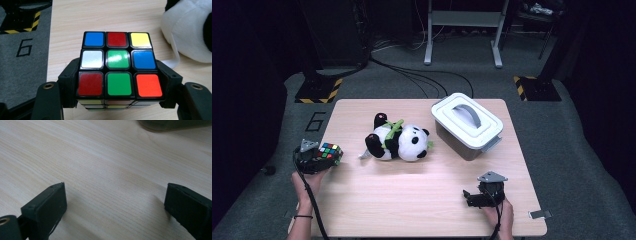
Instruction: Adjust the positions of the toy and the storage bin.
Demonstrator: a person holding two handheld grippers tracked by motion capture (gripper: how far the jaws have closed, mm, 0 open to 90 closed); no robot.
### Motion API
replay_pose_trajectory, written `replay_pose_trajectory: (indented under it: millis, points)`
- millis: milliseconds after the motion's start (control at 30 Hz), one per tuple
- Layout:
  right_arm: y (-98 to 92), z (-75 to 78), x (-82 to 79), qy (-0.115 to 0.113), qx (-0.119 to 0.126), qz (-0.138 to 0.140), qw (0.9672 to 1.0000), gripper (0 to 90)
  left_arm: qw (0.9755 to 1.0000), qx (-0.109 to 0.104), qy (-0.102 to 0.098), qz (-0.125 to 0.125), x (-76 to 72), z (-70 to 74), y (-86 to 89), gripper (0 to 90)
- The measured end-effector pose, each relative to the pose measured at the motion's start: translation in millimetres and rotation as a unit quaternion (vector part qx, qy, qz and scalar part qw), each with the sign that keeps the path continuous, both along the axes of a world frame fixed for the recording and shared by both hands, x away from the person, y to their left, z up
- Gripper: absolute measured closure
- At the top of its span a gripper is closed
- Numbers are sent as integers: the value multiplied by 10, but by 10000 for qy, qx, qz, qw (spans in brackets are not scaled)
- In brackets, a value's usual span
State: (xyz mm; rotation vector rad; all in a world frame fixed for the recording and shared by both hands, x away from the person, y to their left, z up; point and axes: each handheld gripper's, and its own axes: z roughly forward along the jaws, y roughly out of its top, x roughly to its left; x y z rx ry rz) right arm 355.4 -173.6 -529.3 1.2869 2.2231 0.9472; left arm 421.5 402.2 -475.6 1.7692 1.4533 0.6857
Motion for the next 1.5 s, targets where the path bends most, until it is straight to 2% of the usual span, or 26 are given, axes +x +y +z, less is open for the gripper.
replay_pose_trajectory:
  millis: [267,400,600,767,967,1100,1267,1367,1433,1467,1500]
  points:
    - [0,0,0,0,-1,0,10000,33,10000,52,45,72,92,-52,27,341]
    - [-1,1,0,4,-2,-1,10000,34,9997,40,190,126,135,-113,42,341]
    - [-1,0,0,-1,0,-2,10000,34,9996,117,220,164,185,-175,56,341]
    - [0,0,0,-2,0,-2,10000,33,9989,44,421,221,229,-259,84,340]
    - [0,0,-1,3,0,-2,10000,34,9991,30,313,293,239,-298,128,340]
    - [-2,0,1,-5,-9,8,10000,34,9989,98,383,257,245,-297,122,335]
    - [-2,0,0,-5,-8,7,10000,34,9989,19,350,310,218,-258,115,241]
    - [-2,0,0,-6,-9,8,10000,34,9995,-23,198,237,160,-176,102,160]
    - [-2,0,0,-6,-9,7,10000,34,9997,-15,163,175,140,-145,98,150]
    - [-2,0,0,-7,-8,7,10000,34,9998,-1,82,189,126,-123,78,140]
    - [-2,0,0,-5,-7,5,10000,34,9999,79,84,93,100,-68,52,127]
